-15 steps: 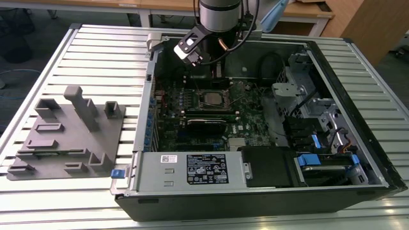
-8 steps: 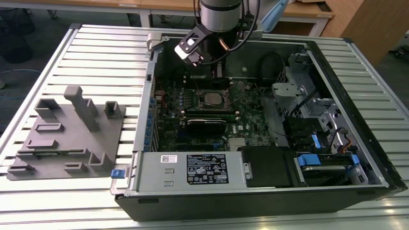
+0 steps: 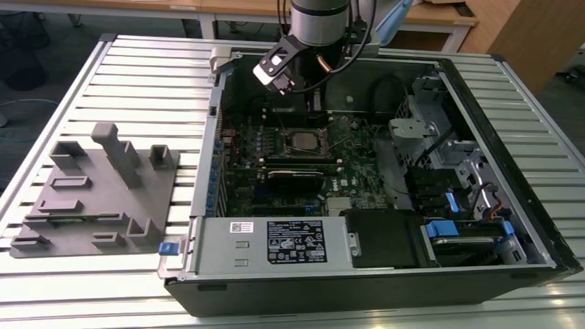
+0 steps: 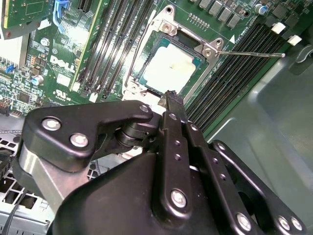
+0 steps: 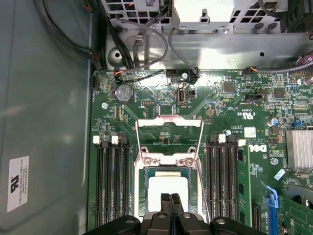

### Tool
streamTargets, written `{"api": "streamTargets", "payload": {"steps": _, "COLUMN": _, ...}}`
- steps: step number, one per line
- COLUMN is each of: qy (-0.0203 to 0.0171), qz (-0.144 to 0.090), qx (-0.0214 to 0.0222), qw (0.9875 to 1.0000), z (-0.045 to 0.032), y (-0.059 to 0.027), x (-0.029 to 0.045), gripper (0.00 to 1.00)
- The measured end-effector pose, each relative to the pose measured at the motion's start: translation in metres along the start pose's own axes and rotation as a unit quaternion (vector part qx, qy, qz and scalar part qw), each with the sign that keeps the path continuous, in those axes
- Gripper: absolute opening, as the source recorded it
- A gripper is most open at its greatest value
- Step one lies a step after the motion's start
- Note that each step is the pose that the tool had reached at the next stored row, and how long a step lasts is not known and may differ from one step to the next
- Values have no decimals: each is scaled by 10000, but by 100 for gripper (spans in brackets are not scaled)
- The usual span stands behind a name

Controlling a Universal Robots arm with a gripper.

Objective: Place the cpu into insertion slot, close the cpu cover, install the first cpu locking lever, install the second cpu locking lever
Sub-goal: 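Close the cpu cover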

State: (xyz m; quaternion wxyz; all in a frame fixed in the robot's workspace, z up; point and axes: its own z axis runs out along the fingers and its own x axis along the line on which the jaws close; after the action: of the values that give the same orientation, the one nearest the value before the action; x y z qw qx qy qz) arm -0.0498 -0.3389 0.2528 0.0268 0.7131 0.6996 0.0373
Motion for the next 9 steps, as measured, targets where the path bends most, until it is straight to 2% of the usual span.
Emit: {"api": "streamTargets", "payload": {"steps": 9, "qy": 0, "qz": 0, "qx": 0, "qw": 10000, "z": 0, "y": 2, "x": 0, "gripper": 11}}
